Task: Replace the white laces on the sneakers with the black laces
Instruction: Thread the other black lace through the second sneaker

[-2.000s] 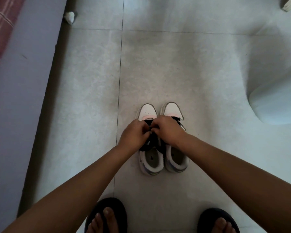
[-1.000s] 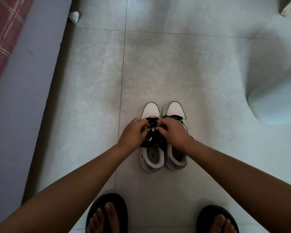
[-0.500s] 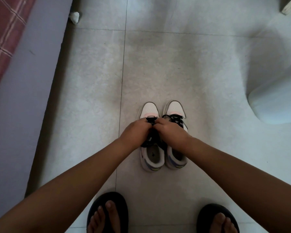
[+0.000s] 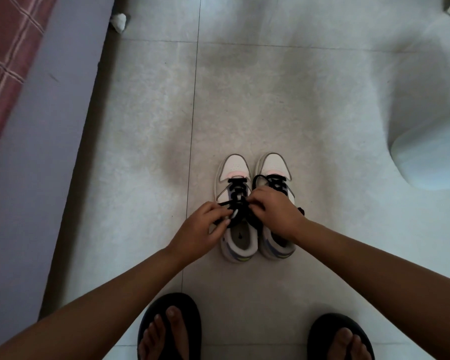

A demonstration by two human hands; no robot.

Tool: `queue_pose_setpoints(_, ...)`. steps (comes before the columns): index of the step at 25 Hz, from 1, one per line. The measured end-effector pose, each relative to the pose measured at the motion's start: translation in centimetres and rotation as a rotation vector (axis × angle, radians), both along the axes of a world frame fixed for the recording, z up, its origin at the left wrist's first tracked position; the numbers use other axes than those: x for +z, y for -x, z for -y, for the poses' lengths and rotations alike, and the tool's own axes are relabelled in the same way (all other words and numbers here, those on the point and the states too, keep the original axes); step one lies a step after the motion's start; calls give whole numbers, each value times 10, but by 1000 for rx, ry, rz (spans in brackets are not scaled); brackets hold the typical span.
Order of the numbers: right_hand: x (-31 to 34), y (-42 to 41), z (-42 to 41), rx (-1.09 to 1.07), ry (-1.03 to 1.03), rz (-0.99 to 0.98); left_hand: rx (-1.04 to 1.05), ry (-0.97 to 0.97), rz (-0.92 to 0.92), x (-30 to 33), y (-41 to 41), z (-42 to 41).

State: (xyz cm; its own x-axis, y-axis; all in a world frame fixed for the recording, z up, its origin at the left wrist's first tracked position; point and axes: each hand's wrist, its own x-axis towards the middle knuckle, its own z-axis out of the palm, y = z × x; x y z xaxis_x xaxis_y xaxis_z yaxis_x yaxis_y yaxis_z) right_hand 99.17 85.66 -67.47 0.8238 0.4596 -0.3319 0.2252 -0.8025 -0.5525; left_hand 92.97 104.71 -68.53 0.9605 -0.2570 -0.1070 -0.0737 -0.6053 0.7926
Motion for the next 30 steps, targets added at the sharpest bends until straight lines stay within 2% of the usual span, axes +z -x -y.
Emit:
queue_pose_setpoints(4,2,-10,-9,-41,-33,-12,154,-11,-123,3,-19,10)
queue_pose_setpoints(8,4,-19,-15,34,72,-35,91,-174,-219,2,-43,19)
queue_pose_setpoints(13,6,-16,-22,-15,130,-15,147,-143,-332,3,-40,24)
queue_pose_setpoints(16,10,-15,-25,-58,169,-80,194,-187,-443,3,-40,18)
queue_pose_setpoints(19,12,-15,-30,-2,211,-137,207,-168,-564,3,-42,14)
queue_pose_setpoints(25,12,-14,-33,-65,165,-208,238,-212,-467,8,-45,29)
queue_pose_setpoints(30,8,-13,-30,-111,86,-248,222,-197,-584,8,-58,33)
